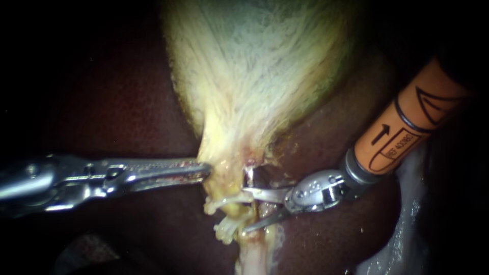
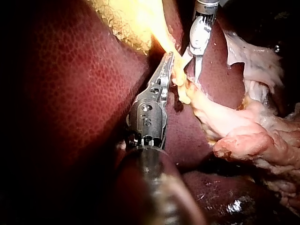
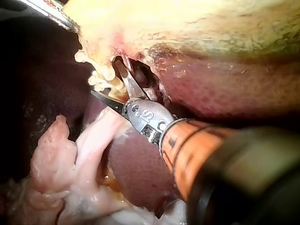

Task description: Go to the cutting position left tube

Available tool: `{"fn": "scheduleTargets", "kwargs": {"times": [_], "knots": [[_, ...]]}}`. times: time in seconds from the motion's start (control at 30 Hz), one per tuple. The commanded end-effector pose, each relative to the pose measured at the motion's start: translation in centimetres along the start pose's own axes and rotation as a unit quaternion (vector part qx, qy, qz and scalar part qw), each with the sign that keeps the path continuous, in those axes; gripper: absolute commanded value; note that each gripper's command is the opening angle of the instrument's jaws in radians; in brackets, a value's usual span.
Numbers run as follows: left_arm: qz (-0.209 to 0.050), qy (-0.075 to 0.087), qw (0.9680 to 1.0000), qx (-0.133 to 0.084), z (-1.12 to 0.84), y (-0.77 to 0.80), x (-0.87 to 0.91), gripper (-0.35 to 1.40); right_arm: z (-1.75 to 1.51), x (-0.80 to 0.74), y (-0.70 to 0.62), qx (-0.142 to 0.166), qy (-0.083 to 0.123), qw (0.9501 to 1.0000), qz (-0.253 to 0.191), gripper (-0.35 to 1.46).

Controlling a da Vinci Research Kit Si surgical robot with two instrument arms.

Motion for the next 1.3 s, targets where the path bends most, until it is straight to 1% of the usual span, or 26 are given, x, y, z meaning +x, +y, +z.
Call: {"fn": "scheduleTargets", "kwargs": {"times": [0.03, 0.13, 0.2, 0.27, 0.4, 0.47, 0.57, 0.7, 0.8, 0.93, 1.0, 1.07, 1.3], "knots": [[0.000, 0.000, 1.0000, 0.000, 0.02, 0.02, 0.01, -0.13, 0.04, 0.00, -0.04, 0.011, 0.000, 0.9999, -0.003, 1.43], [0.000, 0.000, 1.0000, 0.000, 0.06, 0.07, 0.03, -0.13, 0.11, 0.01, -0.15, 0.030, 0.007, 0.9995, -0.008, 1.43], [0.000, 0.000, 1.0000, 0.000, 0.09, 0.13, 0.05, -0.13, 0.14, 0.05, -0.20, 0.041, 0.014, 0.9990, -0.012, 1.40], [0.000, 0.000, 1.0000, 0.000, 0.13, 0.19, 0.07, -0.13, 0.17, 0.12, -0.21, 0.049, 0.024, 0.9985, -0.010, 1.40], [0.000, 0.000, 1.0000, 0.000, 0.24, 0.28, 0.11, -0.13, 0.24, 0.19, -0.18, 0.049, 0.033, 0.9983, -0.005, 1.40], [0.000, 0.000, 1.0000, -0.001, 0.27, 0.28, 0.11, -0.13, 0.28, 0.20, -0.15, 0.046, 0.034, 0.9984, 0.001, 1.38], [0.001, 0.000, 1.0000, 0.002, 0.31, 0.22, 0.12, -0.13, 0.33, 0.18, -0.07, 0.041, 0.035, 0.9985, 0.012, 1.38], [0.002, 0.000, 1.0000, 0.005, 0.33, 0.14, 0.12, -0.13, 0.38, 0.15, 0.02, 0.040, 0.043, 0.9974, 0.042, 1.38], [0.003, 0.000, 1.0000, 0.008, 0.34, 0.08, 0.12, -0.13, 0.40, 0.16, 0.03, 0.038, 0.052, 0.9949, 0.077, 1.40], [0.003, 0.000, 0.9999, 0.010, 0.36, 0.04, 0.13, -0.13, 0.45, 0.21, 0.03, 0.044, 0.062, 0.9914, 0.107, 1.40], [0.004, 0.000, 0.9999, 0.010, 0.37, 0.04, 0.13, -0.13, 0.47, 0.22, 0.03, 0.047, 0.066, 0.9903, 0.112, 1.40], [0.004, 0.000, 0.9999, 0.010, 0.37, 0.04, 0.13, -0.13, 0.49, 0.24, 0.03, 0.049, 0.066, 0.9896, 0.118, 1.40], [0.004, 0.000, 0.9999, 0.010, 0.37, 0.04, 0.13, -0.13, 0.49, 0.24, 0.03, 0.052, 0.066, 0.9893, 0.119, 1.38]]}}
